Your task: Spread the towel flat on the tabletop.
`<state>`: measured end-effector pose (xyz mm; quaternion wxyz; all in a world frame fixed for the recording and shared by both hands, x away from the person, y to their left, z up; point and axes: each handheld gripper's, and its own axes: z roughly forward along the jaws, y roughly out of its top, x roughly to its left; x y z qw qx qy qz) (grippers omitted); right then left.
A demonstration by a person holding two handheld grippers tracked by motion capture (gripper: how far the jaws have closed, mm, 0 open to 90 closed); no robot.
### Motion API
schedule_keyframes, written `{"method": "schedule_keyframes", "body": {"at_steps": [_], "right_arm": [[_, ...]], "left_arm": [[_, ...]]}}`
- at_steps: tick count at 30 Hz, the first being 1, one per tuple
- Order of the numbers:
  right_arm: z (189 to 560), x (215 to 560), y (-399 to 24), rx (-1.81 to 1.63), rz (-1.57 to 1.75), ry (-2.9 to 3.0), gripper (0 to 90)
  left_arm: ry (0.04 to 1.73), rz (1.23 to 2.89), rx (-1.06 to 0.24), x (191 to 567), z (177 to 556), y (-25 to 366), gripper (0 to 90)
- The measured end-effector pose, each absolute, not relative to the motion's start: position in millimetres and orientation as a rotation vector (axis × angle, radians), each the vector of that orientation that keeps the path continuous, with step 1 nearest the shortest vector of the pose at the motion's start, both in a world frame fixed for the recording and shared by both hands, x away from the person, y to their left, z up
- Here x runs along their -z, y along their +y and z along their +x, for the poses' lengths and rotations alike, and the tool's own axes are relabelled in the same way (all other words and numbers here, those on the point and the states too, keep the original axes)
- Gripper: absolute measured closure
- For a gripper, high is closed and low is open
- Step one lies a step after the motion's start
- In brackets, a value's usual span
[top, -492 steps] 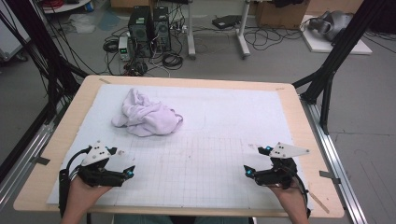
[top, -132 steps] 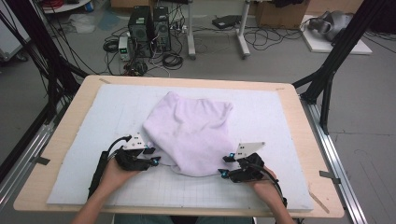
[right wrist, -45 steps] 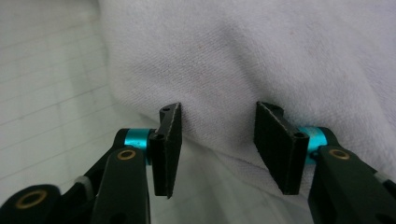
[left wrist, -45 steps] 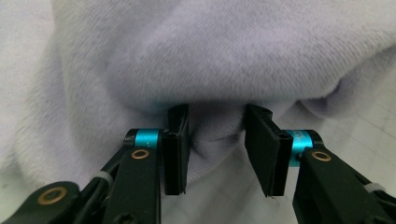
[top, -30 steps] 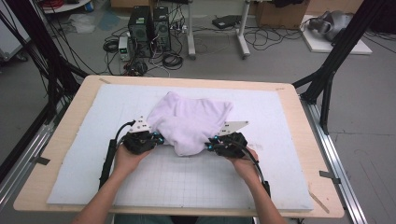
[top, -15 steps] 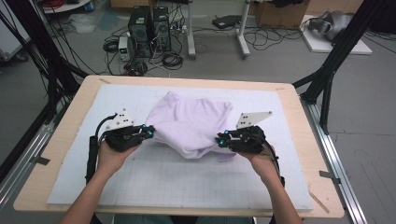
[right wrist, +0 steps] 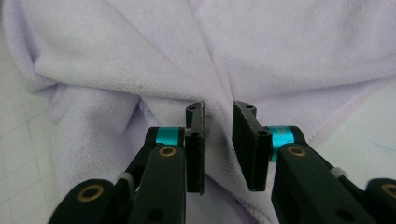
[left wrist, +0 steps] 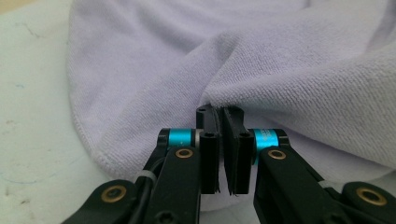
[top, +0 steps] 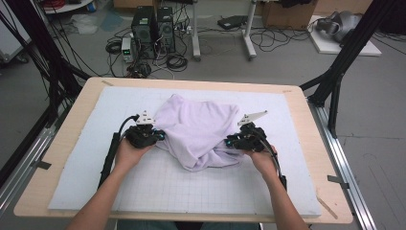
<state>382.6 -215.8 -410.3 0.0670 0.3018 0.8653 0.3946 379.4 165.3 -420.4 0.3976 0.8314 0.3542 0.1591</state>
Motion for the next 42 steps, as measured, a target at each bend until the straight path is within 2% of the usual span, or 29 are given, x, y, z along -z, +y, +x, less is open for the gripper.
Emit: {"method": "schedule_keyframes", "body": {"at_steps": [5, 11, 15, 22, 27, 31, 33, 36, 38, 42], "right_arm": [[365.8, 395.8, -214.7, -1.247, 0.808, 2.581, 69.4], [337.6, 385.1, -209.9, -1.232, 0.671, 2.582, 64.7], [323.9, 381.2, -205.0, -1.255, 0.592, 2.586, 62.5], [316.8, 402.3, -191.3, -1.229, 0.546, 2.672, 58.8], [317.1, 414.0, -186.0, -1.185, 0.567, 2.702, 54.3], [321.6, 422.7, -181.2, -1.157, 0.565, 2.719, 60.8], [322.7, 425.7, -179.1, -1.147, 0.561, 2.730, 66.9], [324.7, 427.7, -176.9, -1.145, 0.562, 2.738, 72.5], [323.9, 426.0, -176.4, -1.155, 0.553, 2.741, 77.3], [316.3, 417.5, -176.1, -1.170, 0.499, 2.733, 80.2]], "left_arm": [[0.876, 2.056, -0.409, 409.8, 369.0, 174.3, 71.5], [0.831, 2.024, -0.439, 396.1, 344.6, 187.7, 65.2], [0.809, 2.007, -0.411, 396.6, 333.2, 191.5, 63.0], [0.713, 2.112, -0.298, 418.1, 328.7, 164.3, 68.1], [0.687, 2.179, -0.258, 434.8, 331.4, 140.8, 58.7], [0.704, 2.165, -0.260, 439.9, 336.1, 127.0, 54.9], [0.707, 2.171, -0.275, 441.3, 336.2, 121.5, 58.0], [0.701, 2.166, -0.290, 441.3, 335.7, 118.6, 75.9], [0.695, 2.154, -0.286, 438.0, 334.0, 120.9, 84.6], [0.658, 2.110, -0.307, 421.0, 322.6, 130.5, 86.4]]}}
